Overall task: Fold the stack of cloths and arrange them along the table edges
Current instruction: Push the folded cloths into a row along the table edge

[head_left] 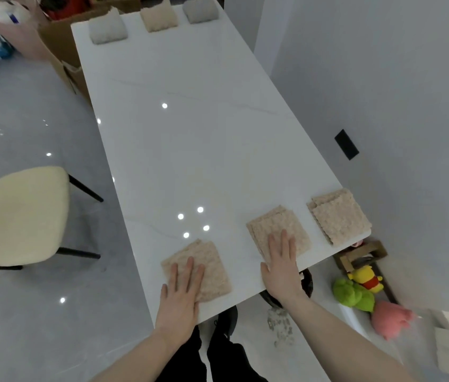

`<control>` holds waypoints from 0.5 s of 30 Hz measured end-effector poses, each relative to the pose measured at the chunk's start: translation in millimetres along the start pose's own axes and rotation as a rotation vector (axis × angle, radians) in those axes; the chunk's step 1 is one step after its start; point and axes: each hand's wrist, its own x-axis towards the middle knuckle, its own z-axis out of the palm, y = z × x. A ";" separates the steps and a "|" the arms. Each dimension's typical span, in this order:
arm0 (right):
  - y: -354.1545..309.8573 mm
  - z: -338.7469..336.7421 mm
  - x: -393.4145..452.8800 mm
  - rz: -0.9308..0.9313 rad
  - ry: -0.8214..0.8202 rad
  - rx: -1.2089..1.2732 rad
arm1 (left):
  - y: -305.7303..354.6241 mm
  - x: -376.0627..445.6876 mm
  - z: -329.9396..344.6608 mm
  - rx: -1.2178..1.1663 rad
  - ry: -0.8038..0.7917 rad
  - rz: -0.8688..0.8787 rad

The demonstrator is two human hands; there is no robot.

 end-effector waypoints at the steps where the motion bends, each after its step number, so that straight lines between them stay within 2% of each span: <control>1: -2.9 -0.8 0.0 -0.032 0.046 -0.014 | 1.0 3.7 -0.3 -0.019 0.012 0.007; 3: -6.3 -5.2 4.2 -0.066 0.109 -0.016 | 0.5 14.6 -2.8 -0.051 0.011 0.022; 7: -8.7 -9.7 19.5 0.004 0.061 0.129 | -1.6 38.7 -10.6 -0.060 -0.018 0.041; 15: -6.2 0.4 48.0 0.016 0.065 -0.050 | -7.1 73.9 -16.4 -0.036 -0.006 0.091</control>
